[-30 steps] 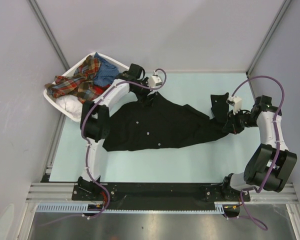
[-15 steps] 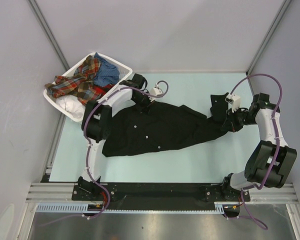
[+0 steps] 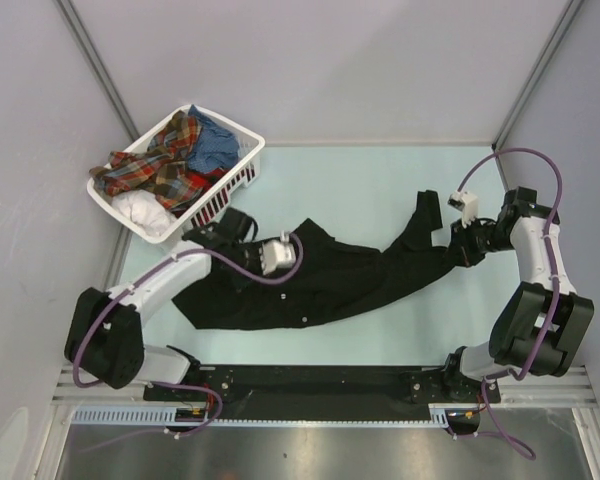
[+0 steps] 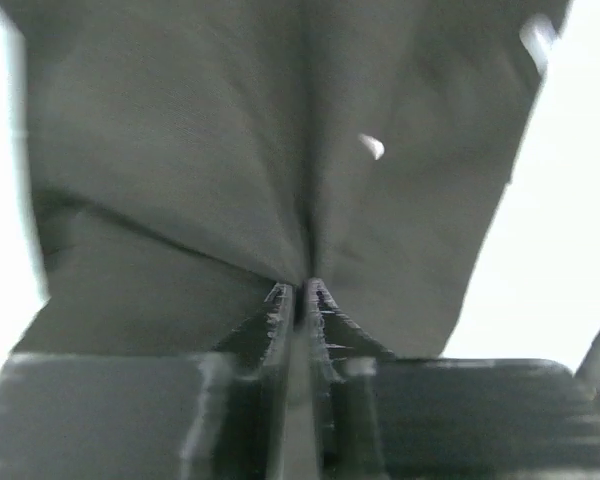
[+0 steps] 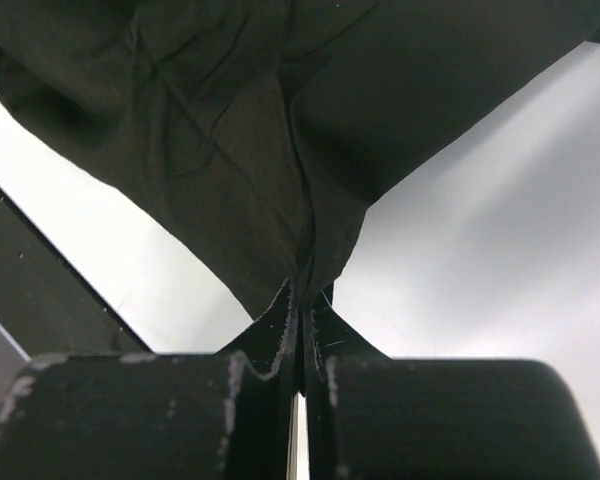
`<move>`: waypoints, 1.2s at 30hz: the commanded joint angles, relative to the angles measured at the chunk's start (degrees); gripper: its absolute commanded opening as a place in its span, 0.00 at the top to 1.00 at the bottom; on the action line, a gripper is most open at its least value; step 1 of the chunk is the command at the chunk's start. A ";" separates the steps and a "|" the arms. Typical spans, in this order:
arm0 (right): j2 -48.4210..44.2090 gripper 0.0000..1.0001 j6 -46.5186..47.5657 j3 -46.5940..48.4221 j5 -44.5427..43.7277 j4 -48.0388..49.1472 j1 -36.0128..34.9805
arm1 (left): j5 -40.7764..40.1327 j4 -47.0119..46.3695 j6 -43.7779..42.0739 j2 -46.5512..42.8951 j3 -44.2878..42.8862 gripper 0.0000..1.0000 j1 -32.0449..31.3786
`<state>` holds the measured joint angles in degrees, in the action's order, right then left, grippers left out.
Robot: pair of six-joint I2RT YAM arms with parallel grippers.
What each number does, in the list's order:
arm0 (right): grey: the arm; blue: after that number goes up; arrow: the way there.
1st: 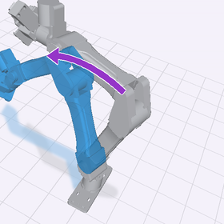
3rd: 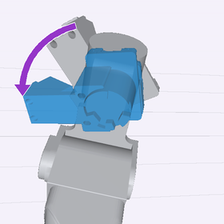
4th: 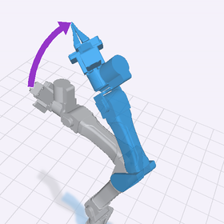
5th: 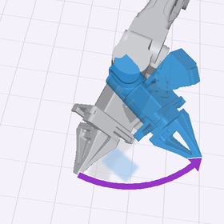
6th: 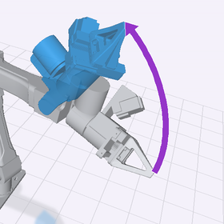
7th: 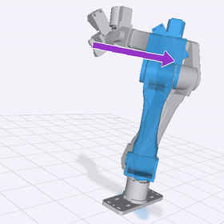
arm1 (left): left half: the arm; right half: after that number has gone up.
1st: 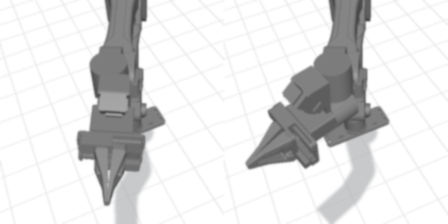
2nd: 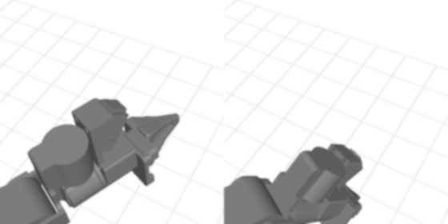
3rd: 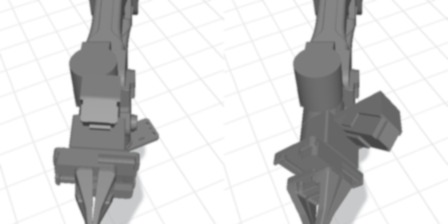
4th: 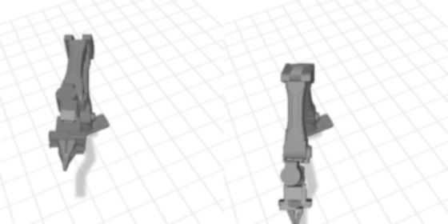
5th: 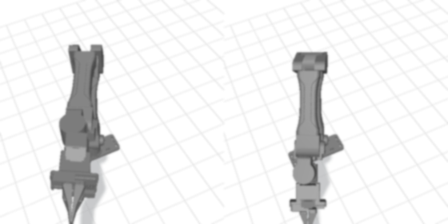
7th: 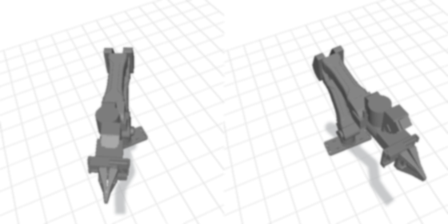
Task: Fold and stack the long sleeve shirts
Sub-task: Flatten the shirt out
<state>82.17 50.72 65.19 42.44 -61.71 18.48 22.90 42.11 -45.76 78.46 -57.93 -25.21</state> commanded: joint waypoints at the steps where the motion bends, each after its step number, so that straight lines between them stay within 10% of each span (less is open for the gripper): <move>1: -2.28 1.00 4.65 0.73 -1.21 -3.15 -1.16 | 0.64 7.52 -7.13 -1.37 10.98 0.72 -4.05; 2: -2.89 1.00 5.35 0.47 -1.56 -3.15 -1.43 | 1.96 8.68 -8.11 -2.07 11.35 0.53 -4.06; 8: -4.21 1.00 5.71 -2.08 -3.67 -2.10 -4.15 | 8.47 12.38 -13.74 -0.78 -3.30 0.29 0.16; 18: -4.74 1.00 4.57 -2.52 -4.38 -1.13 -4.59 | 12.97 23.53 -22.44 24.36 -34.86 0.26 0.17; 25: -3.86 1.00 3.51 -1.91 -3.94 -0.43 -4.59 | 11.56 26.36 -28.59 32.81 -38.39 0.24 -2.29; 32: -3.25 1.00 2.19 -0.59 -3.50 -0.25 -4.16 | 6.47 30.39 -32.46 37.65 -38.22 0.37 -4.49; 36: -3.95 1.00 1.58 0.38 -2.18 -0.60 -2.49 | 2.95 31.72 -33.26 34.15 -35.68 0.67 -3.45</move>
<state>79.11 53.32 62.59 38.06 -62.70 14.39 28.38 69.91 -75.02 116.05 -94.48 -29.58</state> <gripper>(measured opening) 0.011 0.465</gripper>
